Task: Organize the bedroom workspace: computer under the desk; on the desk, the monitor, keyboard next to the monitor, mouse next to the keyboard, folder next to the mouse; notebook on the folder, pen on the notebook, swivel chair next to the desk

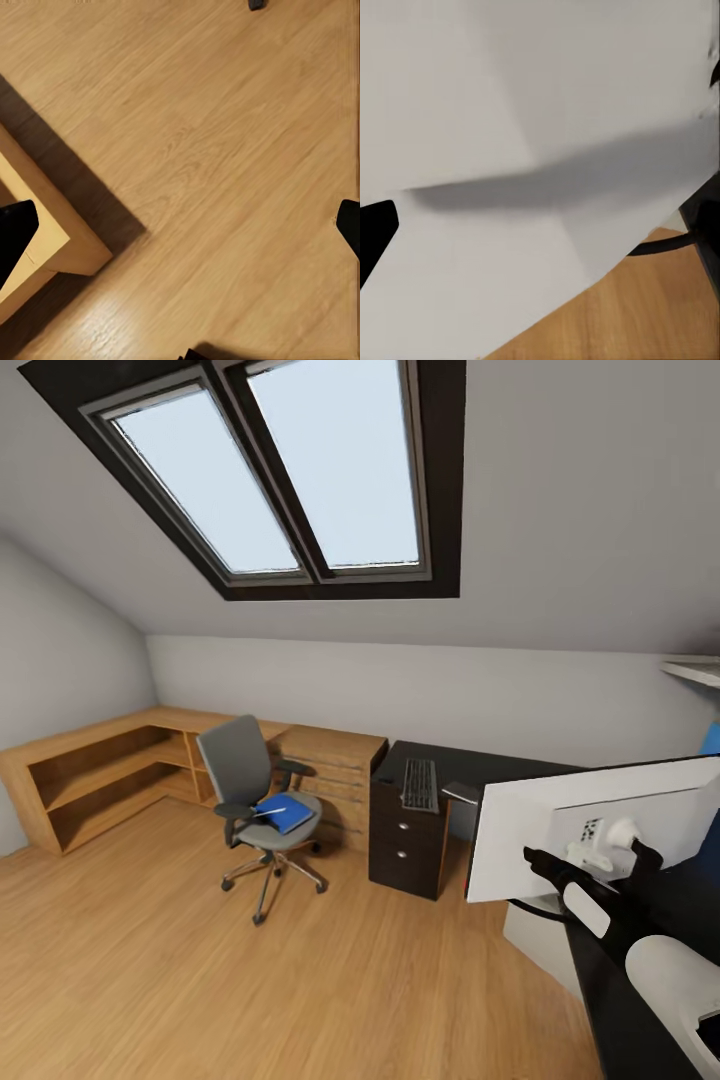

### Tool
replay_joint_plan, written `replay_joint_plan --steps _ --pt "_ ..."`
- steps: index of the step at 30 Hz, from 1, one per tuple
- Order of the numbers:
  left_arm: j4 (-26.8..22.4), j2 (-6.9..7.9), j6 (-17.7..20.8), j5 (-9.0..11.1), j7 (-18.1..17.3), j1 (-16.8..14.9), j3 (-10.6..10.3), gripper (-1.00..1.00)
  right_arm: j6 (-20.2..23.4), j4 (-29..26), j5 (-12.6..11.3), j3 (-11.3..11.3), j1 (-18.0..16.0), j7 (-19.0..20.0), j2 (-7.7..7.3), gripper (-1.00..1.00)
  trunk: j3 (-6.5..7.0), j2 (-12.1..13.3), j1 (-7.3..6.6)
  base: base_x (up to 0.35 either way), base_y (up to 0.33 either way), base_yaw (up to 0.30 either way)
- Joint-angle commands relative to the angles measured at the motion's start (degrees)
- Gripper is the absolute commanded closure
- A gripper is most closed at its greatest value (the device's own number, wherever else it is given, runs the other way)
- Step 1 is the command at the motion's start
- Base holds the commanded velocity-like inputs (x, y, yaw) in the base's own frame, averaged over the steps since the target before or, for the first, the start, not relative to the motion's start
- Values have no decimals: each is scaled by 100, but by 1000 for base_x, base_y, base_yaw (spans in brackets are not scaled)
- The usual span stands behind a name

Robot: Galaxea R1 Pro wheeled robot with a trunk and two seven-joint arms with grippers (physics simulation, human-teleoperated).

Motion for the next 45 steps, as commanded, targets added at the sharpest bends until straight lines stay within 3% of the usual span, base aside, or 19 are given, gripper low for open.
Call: replay_joint_plan --steps 1,17,29,32,34,35,36,37,39,45 --pt "-9 9 -35 60 34 1 -40 -100 5 -10 -43 48 -1 -41 -4 -100 -1 -3 2 3 1 -230" --pt "-9 9 -36 50 31 1 -40 -100 5 -1 -44 52 -1 -42 -4 -100 -1 -3 2 0 0 -251" --pt "-9 9 -44 43 25 1 -40 -100 -142 16 29 55 -1 -59 -4 -100 -1 -3 2 0 0 -15" --pt "-9 9 -44 41 25 1 -40 -100 -941 375 585 83 6 -61 14 -100 -1 -3 2 0 0 0" --pt "-9 9 -44 40 27 1 -40 -100 -1219 535 880 92 6 -68 51 -100 -1 -3 2 0 0 0" --pt "-9 9 -44 38 26 1 -40 -100 -1496 696 1178 95 7 -89 124 -100 -1 -3 2 0 0 0" --pt "-9 9 -44 39 26 1 -40 -100 -1642 776 1318 93 7 -111 167 -100 -1 -3 2 0 0 0" --pt "-9 9 -44 40 25 1 -40 -100 -2131 1014 1657 91 7 -238 285 -100 -1 -3 2 0 0 0" --pt "-9 8 -44 37 28 1 -40 -100 -2916 1367 2005 105 7 -599 444 -100 -1 -3 2 0 0 0" --pt "-12 9 -44 35 31 1 -40 -100 -3129 1461 2085 98 7 -713 494 -100 -1 -3 2 0 0 0"
